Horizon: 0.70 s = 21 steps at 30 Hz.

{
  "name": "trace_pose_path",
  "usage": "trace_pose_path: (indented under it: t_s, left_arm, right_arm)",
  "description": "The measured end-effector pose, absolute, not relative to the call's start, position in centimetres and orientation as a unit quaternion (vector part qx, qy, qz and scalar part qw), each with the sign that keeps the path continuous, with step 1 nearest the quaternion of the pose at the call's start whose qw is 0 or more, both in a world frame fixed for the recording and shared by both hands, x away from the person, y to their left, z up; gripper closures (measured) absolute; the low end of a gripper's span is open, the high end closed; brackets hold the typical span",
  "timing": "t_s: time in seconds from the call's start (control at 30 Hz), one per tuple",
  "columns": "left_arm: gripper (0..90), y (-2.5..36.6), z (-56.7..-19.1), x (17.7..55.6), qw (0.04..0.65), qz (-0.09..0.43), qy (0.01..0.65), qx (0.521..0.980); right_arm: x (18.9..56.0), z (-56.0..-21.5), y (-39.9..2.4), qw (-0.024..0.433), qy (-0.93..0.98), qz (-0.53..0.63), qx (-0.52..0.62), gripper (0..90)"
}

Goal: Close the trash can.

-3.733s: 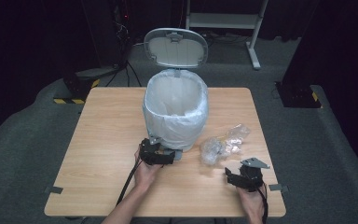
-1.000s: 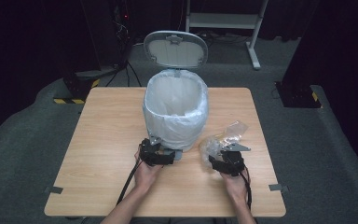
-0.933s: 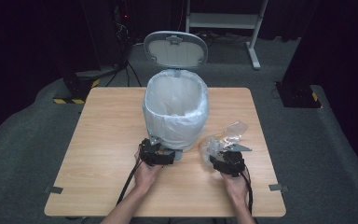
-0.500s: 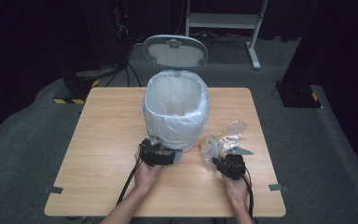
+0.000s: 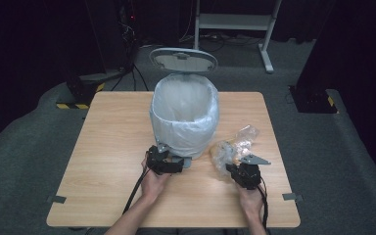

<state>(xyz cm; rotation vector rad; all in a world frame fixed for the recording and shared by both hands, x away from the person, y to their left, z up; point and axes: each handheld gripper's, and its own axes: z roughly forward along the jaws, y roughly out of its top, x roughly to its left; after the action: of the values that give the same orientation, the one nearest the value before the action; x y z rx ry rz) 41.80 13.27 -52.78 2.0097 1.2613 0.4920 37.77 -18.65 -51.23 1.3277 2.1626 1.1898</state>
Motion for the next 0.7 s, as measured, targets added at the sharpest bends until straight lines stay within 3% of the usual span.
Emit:
trace_pose_path:
  t_s: [0.7]
  left_arm:
    - [1.1, 13.3, -52.7, 41.7, 0.348, 0.194, 0.484, 0.779]
  right_arm:
    - [36.8, -48.6, -19.3, 0.172, 0.747, 0.459, 0.448, 84.8]
